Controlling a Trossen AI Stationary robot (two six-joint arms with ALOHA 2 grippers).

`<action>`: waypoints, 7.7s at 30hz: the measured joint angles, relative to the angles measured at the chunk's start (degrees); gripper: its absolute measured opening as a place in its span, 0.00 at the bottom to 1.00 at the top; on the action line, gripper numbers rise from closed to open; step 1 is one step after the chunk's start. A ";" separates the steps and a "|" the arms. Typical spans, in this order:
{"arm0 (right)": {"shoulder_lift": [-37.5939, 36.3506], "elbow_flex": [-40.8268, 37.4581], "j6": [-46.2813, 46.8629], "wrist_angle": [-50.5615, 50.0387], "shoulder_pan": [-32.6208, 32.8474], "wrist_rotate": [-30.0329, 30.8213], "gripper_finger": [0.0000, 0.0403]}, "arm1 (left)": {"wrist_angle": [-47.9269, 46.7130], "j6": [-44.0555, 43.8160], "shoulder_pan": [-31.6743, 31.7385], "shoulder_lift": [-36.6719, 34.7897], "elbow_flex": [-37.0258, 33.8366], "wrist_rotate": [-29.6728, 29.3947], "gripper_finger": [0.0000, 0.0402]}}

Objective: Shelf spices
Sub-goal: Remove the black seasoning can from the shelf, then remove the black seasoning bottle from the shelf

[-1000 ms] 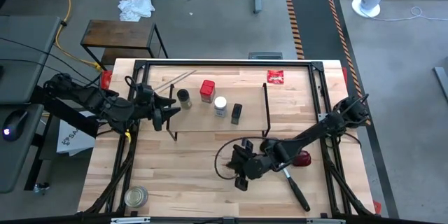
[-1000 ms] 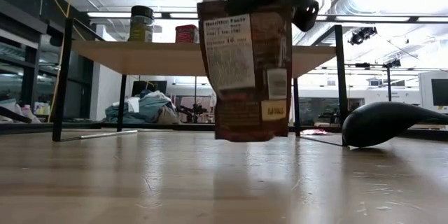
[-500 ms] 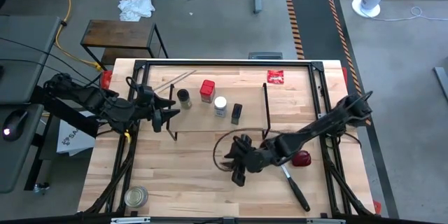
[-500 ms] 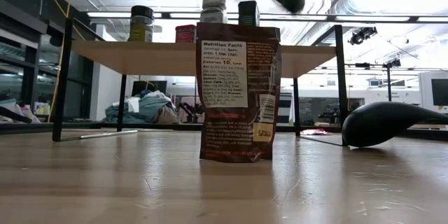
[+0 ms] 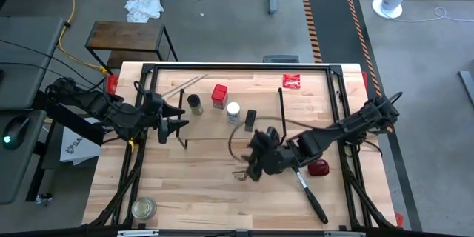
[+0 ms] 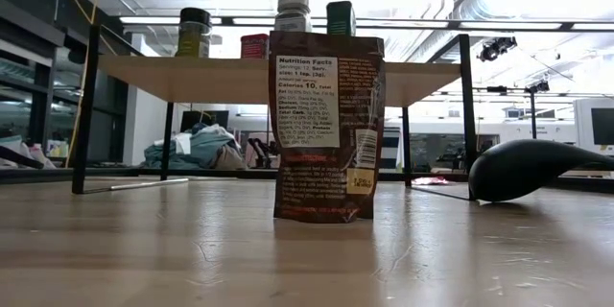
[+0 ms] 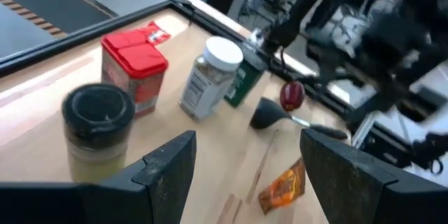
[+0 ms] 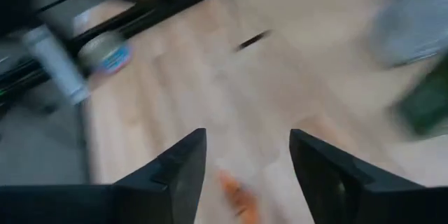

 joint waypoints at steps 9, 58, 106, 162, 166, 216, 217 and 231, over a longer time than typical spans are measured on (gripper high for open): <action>1.01 0.26 15.18 0.12 -2.90 7.92 0.11 | -6.01 -2.87 0.00 0.04 0.00 0.54 0.63; 0.24 0.26 28.05 -14.50 3.85 16.94 0.11 | -8.41 -7.02 0.00 0.04 -0.22 -5.96 0.63; 6.29 0.26 35.31 -21.14 -12.43 16.05 0.69 | -8.44 -7.42 0.00 0.04 -0.22 -4.81 0.63; 22.45 0.21 26.58 -14.73 10.21 -11.10 0.56 | -9.27 -11.75 0.00 4.00 -0.22 -0.55 0.63; 19.31 0.21 23.64 -17.07 11.33 -11.67 0.57 | -9.34 -8.41 0.02 2.95 0.04 -0.71 0.63; 5.31 0.26 27.84 -25.17 13.11 -10.10 0.57 | -41.16 51.09 38.50 37.94 34.53 31.35 0.78; 5.31 0.26 27.94 -25.19 13.11 -10.09 0.57 | -41.50 51.19 38.70 38.31 34.52 31.36 0.78; 5.35 0.26 28.25 -25.14 13.11 -10.04 0.57 | -41.68 53.11 42.31 39.95 34.49 36.01 0.78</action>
